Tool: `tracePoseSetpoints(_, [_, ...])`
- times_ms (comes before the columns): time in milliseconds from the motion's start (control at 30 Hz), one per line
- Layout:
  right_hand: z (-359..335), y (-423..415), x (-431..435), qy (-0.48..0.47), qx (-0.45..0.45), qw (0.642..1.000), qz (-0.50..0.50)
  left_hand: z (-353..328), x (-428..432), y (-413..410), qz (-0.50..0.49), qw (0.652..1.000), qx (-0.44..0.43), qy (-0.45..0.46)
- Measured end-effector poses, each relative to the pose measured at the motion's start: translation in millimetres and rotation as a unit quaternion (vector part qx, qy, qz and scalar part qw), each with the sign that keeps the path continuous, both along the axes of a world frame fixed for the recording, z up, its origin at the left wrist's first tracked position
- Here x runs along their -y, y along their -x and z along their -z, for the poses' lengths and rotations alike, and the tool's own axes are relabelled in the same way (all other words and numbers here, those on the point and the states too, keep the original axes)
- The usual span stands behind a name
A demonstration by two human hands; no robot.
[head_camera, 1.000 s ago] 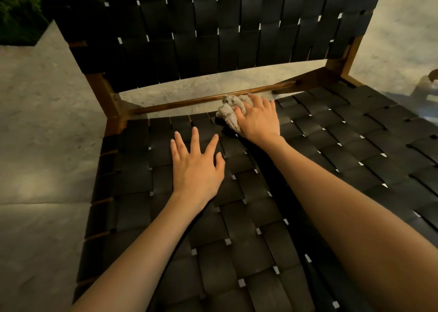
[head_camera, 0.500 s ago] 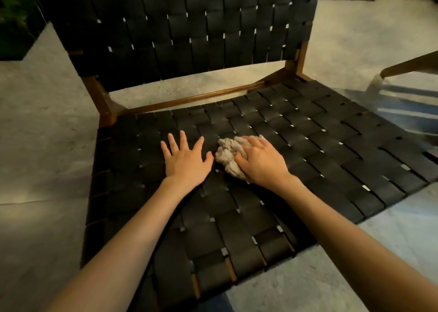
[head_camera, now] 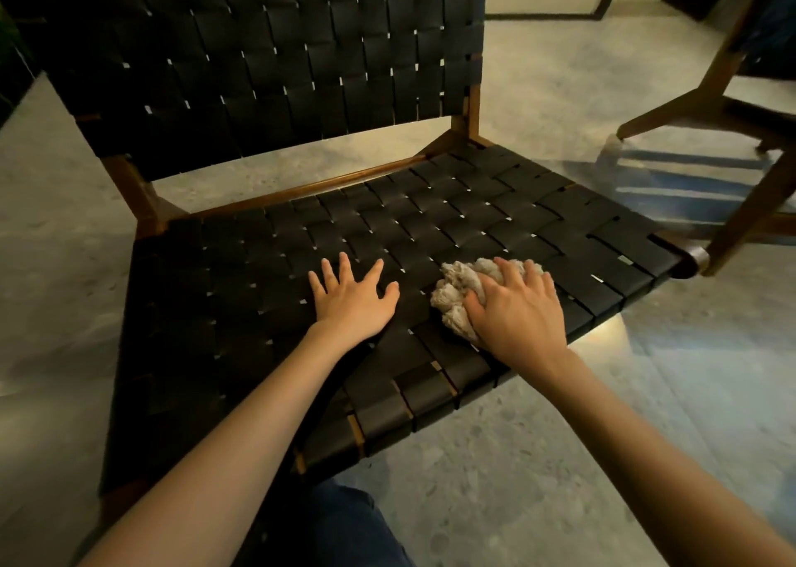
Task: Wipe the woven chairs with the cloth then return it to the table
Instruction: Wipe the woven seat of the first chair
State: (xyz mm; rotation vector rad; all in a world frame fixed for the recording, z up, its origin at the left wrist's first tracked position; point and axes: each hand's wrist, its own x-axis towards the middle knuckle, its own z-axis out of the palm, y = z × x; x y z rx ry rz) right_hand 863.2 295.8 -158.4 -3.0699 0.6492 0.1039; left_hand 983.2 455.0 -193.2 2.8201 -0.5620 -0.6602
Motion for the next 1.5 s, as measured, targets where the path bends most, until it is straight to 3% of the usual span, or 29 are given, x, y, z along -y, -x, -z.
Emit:
tracePoseSetpoints(300, [50,-126,13,-0.041,-0.02,0.997,-0.055,20,9,-36,0.004,0.998,0.062,0.009])
tracePoseSetpoints(633, [88,-267,23,-0.067,0.046,0.99,-0.119,55,29,-94,0.021,0.992,0.127,0.001])
tracePoseSetpoints(833, [92,-290,42,-0.014,0.092,0.994,-0.062,65,34,-112,0.032,0.988,0.147,0.015])
tracePoseSetpoints(1100, [80,-262,49,-0.022,0.069,0.993,-0.095,59,31,-107,0.031,0.99,0.137,0.028])
tracePoseSetpoints(1300, [54,-172,50,-0.035,0.01,0.996,-0.083,41,33,-78,0.038,0.995,0.092,0.028])
tracePoseSetpoints(1500, [18,-72,42,-0.02,0.011,0.999,-0.045,18,49,-30,0.044,0.999,0.027,0.01])
